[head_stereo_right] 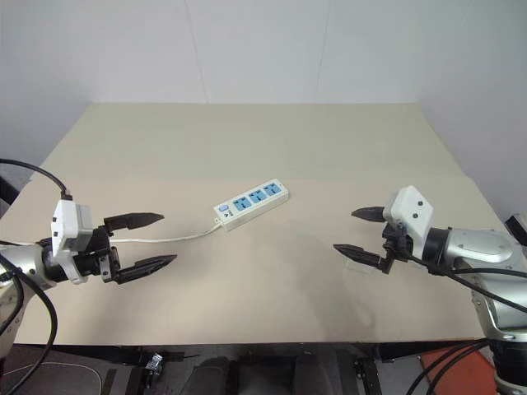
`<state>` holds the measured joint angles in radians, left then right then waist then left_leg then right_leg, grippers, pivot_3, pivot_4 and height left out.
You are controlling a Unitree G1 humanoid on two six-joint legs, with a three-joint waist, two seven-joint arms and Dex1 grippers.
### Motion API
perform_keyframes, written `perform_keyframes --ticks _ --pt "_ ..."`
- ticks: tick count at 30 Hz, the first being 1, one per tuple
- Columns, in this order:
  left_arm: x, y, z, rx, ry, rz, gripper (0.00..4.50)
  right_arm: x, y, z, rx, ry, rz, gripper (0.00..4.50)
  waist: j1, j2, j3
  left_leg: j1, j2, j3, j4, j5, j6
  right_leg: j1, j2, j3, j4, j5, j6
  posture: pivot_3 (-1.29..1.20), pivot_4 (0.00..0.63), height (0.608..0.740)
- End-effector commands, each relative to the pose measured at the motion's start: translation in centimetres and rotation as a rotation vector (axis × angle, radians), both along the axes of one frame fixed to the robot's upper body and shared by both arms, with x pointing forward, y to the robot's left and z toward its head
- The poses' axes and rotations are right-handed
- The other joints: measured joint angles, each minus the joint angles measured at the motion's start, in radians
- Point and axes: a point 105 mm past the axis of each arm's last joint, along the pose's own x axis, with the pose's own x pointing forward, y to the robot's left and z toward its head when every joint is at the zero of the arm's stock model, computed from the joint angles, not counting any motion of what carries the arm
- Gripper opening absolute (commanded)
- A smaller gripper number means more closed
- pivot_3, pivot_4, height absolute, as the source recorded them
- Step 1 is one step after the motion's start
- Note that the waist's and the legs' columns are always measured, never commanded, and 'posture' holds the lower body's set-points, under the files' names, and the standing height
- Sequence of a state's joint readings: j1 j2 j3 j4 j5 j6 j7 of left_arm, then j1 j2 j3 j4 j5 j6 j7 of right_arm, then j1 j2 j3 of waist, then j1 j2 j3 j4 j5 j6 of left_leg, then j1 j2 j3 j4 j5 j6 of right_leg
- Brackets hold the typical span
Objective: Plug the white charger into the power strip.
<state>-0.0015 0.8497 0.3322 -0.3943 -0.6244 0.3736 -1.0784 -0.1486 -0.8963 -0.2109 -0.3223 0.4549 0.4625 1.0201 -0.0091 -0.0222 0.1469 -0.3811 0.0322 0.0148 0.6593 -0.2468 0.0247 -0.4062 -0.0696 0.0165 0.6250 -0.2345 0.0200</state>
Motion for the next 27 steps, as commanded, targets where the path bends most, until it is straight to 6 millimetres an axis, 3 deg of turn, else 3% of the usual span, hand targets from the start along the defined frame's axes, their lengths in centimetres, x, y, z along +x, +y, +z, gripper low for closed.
perform_keyframes --ticks 1,10,13,17,23,27 --pt "0.0 0.0 0.7 0.019 -0.036 -0.008 4.46 -0.2 0.0 1.6 -0.006 -0.07 0.008 4.5 0.0 0.0 0.0 0.0 0.0 0.0 0.0 0.0 0.0 0.0 0.0 0.0 0.0 0.0 0.0 0.0 0.15 0.74" --pt "0.4 0.4 0.3 0.05 -0.025 0.044 4.46 -0.2 0.1 1.6 -0.004 -0.069 0.011 4.5 0.0 0.0 0.0 0.0 0.0 0.0 0.0 0.0 0.0 0.0 0.0 0.0 0.0 0.0 0.0 0.0 0.15 0.74" --pt "1.9 1.4 -2.0 0.127 0.053 0.133 4.46 -0.2 0.2 1.6 -0.001 -0.068 0.011 4.5 0.0 0.0 0.0 0.0 0.0 0.0 0.0 0.0 0.0 0.0 0.0 0.0 0.0 0.0 0.0 0.0 0.15 0.74" --pt "4.0 1.6 -3.4 0.183 0.107 0.174 4.46 -0.1 0.3 1.6 0.003 -0.069 0.011 4.5 0.005 -0.001 0.0 0.001 0.0 0.0 0.0 0.0 0.0 0.001 0.0 0.0 0.0 -0.001 0.001 0.0 0.15 0.74" --pt "9.7 -0.2 -5.6 0.193 0.177 0.252 4.46 0.2 0.7 1.7 0.012 -0.078 0.017 4.5 0.02 -0.001 0.001 0.0 -0.001 0.0 0.001 0.0 0.0 0.001 0.001 0.0 0.0 0.001 0.0 0.0 0.15 0.74" --pt "11.7 -2.7 -7.8 0.212 0.241 0.208 4.46 0.2 0.9 1.8 0.013 -0.085 0.015 4.5 0.018 -0.002 0.001 -0.002 -0.001 0.0 0.001 0.0 0.0 0.0 0.001 -0.001 0.0 0.002 -0.002 0.0 0.15 0.74"
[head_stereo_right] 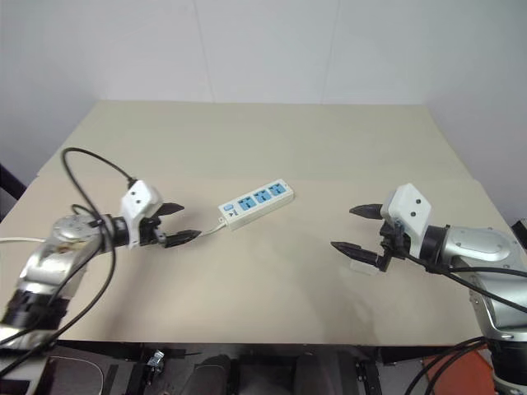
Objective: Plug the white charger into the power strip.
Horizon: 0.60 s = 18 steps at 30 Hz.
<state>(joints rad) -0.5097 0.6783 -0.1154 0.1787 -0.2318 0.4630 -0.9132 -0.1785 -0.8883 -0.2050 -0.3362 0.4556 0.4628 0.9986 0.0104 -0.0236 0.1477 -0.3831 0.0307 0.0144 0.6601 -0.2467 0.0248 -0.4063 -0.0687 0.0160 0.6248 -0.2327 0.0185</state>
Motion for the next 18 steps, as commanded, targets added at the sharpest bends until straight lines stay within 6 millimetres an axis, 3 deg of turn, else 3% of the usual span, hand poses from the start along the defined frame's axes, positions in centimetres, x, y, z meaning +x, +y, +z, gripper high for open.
perform_keyframes --ticks 1,4,10,16,18 --pt "1.0 -1.5 -1.6 0.038 0.041 -0.036 4.29 -0.2 0.3 1.1 0.007 -0.046 0.01 4.5 -0.002 0.0 0.0 0.0 0.0 0.0 0.0 0.0 0.0 0.0 0.0 0.0 0.0 0.0 0.0 0.0 0.15 0.74" --pt "1.2 -2.2 -3.0 0.047 0.076 -0.056 3.7 -0.5 0.2 1.1 0.007 -0.049 0.001 4.5 -0.002 0.0 0.0 -0.001 0.0 -0.001 0.0 0.0 0.0 -0.001 0.0 0.0 0.001 0.0 0.0 0.0 0.15 0.74" --pt "0.3 -2.4 -4.3 0.05 0.102 -0.067 1.89 -1.1 0.0 1.0 0.003 -0.045 -0.022 4.5 -0.001 0.0 0.0 0.002 0.0 -0.001 0.001 0.0 0.0 0.001 0.0 0.0 0.002 0.0 0.0 0.0 0.15 0.74" --pt "-2.0 -3.1 -2.7 -0.019 0.056 -0.191 0.03 -1.3 -0.1 1.0 0.003 -0.036 -0.017 4.5 -0.009 0.001 0.0 0.003 0.001 -0.001 0.001 0.0 0.0 0.002 0.0 0.001 0.002 0.0 0.001 0.0 0.15 0.74" --pt "-4.0 -3.1 -1.5 -0.049 0.052 -0.273 0.03 -1.2 -0.1 1.0 0.003 -0.036 -0.013 4.5 -0.014 0.001 0.0 0.003 0.001 -0.001 0.0 0.0 0.0 0.001 0.0 0.001 0.002 0.0 0.0 0.0 0.15 0.74"
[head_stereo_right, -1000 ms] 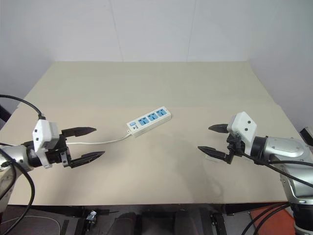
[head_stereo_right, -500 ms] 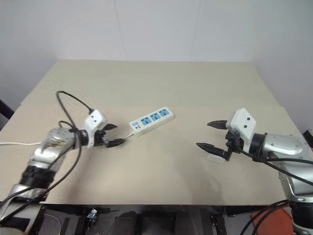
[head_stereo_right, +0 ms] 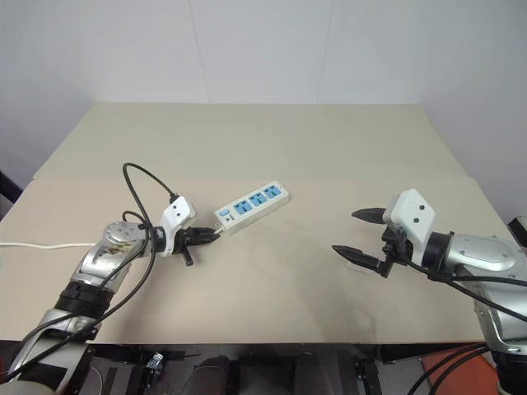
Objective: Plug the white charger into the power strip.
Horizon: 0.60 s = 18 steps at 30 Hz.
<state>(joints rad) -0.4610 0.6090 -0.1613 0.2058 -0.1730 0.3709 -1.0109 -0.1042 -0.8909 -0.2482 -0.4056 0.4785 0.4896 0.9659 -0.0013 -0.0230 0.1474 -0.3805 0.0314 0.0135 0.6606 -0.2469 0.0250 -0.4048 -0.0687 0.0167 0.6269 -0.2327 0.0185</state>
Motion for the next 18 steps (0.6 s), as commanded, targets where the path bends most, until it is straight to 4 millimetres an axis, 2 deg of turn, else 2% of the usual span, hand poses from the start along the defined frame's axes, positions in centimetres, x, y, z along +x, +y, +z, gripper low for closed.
perform_keyframes --ticks 1,5,7,10,14,18 --pt "-3.1 -0.6 1.8 -0.057 0.001 -0.143 0.03 -0.2 0.1 1.3 -0.004 -0.045 0.014 4.5 -0.004 0.0 0.0 0.0 0.0 0.0 0.0 0.0 0.0 0.0 0.0 0.0 0.0 0.0 0.0 0.0 0.15 0.74" --pt "-5.3 1.2 2.1 0.015 -0.039 -0.122 0.03 -0.1 0.1 1.2 -0.005 -0.044 0.017 4.5 -0.004 0.0 0.0 -0.002 0.0 0.0 0.0 0.0 0.0 -0.002 -0.001 0.0 0.0 0.0 0.0 0.0 0.15 0.74" --pt "-5.7 1.7 2.2 0.008 -0.079 -0.095 0.03 -0.1 0.2 1.2 -0.004 -0.043 0.018 4.5 -0.002 0.0 0.0 -0.001 0.001 0.0 0.0 0.0 0.0 -0.002 -0.001 0.0 0.0 0.0 0.0 0.0 0.15 0.74" --pt "-5.9 1.3 3.0 -0.08 -0.156 -0.055 0.81 0.1 0.3 1.1 -0.003 -0.043 0.021 4.5 0.005 0.0 0.0 -0.001 0.001 0.0 0.0 0.0 0.0 -0.001 -0.001 0.0 -0.001 -0.001 0.002 0.0 0.15 0.74" --pt "-6.3 0.0 3.9 -0.171 -0.243 -0.096 2.08 0.3 0.3 1.2 -0.003 -0.047 0.026 4.5 0.01 0.0 0.0 -0.001 0.0 0.0 0.0 0.0 0.0 -0.001 -0.002 -0.001 -0.001 0.0 0.0 0.0 0.15 0.74" --pt "-6.3 -0.4 4.2 -0.231 -0.278 -0.113 3.31 0.2 0.4 1.2 -0.002 -0.046 0.029 4.5 0.011 0.0 0.0 -0.001 0.0 0.0 0.0 0.0 0.0 -0.001 -0.001 -0.001 -0.001 0.0 0.0 0.0 0.15 0.74"
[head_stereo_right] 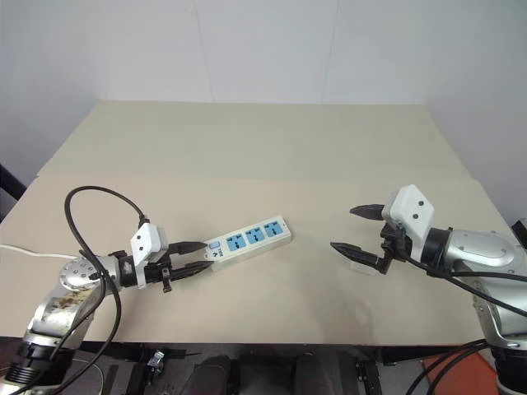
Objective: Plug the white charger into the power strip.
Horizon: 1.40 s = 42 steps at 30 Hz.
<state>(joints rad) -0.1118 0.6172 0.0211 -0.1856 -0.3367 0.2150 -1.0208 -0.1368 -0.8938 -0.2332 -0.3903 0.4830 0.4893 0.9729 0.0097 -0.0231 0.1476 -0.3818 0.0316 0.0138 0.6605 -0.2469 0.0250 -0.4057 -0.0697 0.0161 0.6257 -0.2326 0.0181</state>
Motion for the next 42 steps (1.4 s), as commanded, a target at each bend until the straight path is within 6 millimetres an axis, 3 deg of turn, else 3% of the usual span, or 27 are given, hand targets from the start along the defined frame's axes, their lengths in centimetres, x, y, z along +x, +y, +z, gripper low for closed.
perform_keyframes --ticks 1,4,9,19,25,27,30,36,42 --pt "0.2 -0.1 1.3 -0.048 -0.079 -0.011 3.68 -0.1 0.2 0.8 -0.004 -0.039 0.014 4.5 0.0 0.0 0.0 0.0 0.0 0.0 0.0 0.0 0.0 0.0 0.0 0.0 0.0 0.0 0.0 0.0 0.15 0.74" --pt "1.2 -0.2 0.7 -0.057 -0.097 0.016 4.48 -0.1 0.3 0.8 -0.001 -0.04 0.014 4.5 0.0 0.0 0.0 0.001 0.0 0.0 0.0 0.0 0.0 0.001 0.0 0.0 0.0 0.0 0.0 0.0 0.15 0.74" --pt "2.7 -0.4 -1.0 -0.045 -0.084 0.003 4.48 -0.3 0.3 1.1 0.0 -0.046 0.018 4.5 0.001 0.0 0.0 0.0 0.0 0.0 0.0 0.0 0.0 0.0 0.0 0.0 0.0 0.0 0.0 0.0 0.15 0.74" --pt "3.4 -1.9 -3.6 -0.035 -0.021 -0.054 4.48 -0.7 0.0 1.7 -0.005 -0.061 0.007 4.5 0.001 0.0 0.0 0.0 0.0 0.0 0.0 0.0 0.0 0.0 0.0 0.0 0.0 0.0 0.0 0.0 0.15 0.74" --pt "3.3 -2.1 -7.2 0.009 0.079 -0.006 4.48 -0.7 0.3 2.2 -0.008 -0.073 0.022 4.5 0.004 0.002 -0.001 0.001 -0.001 0.0 0.0 0.0 0.0 0.002 0.0 0.0 0.0 0.0 0.0 0.0 0.15 0.74" --pt "3.0 -2.1 -8.0 0.009 0.103 -0.007 4.07 -0.7 0.3 2.3 -0.01 -0.076 0.026 4.5 0.006 0.006 -0.004 0.003 -0.002 0.0 0.0 0.0 0.0 0.004 -0.001 0.0 0.0 0.0 0.001 0.0 0.15 0.74" --pt "2.9 -2.1 -7.9 -0.019 0.111 -0.007 3.33 -0.6 0.2 2.4 -0.012 -0.078 0.027 4.5 0.004 0.011 -0.007 0.008 -0.002 0.0 0.0 0.0 0.0 0.009 -0.001 0.0 0.0 -0.003 0.005 0.0 0.15 0.74" --pt "2.7 -2.5 -7.0 -0.025 0.102 -0.074 3.32 -0.5 0.0 2.7 -0.027 -0.078 0.034 4.5 0.001 0.012 -0.007 0.013 -0.002 0.0 0.0 0.0 0.0 0.014 -0.001 0.0 -0.001 -0.005 0.008 0.0 0.15 0.74" --pt "2.0 -3.7 -4.2 -0.007 0.02 -0.255 3.32 0.1 -0.7 2.7 -0.096 -0.051 0.066 4.5 0.002 0.01 -0.006 0.01 -0.002 0.0 0.0 0.0 0.0 0.011 -0.002 0.0 -0.002 -0.003 0.006 0.0 0.15 0.74"
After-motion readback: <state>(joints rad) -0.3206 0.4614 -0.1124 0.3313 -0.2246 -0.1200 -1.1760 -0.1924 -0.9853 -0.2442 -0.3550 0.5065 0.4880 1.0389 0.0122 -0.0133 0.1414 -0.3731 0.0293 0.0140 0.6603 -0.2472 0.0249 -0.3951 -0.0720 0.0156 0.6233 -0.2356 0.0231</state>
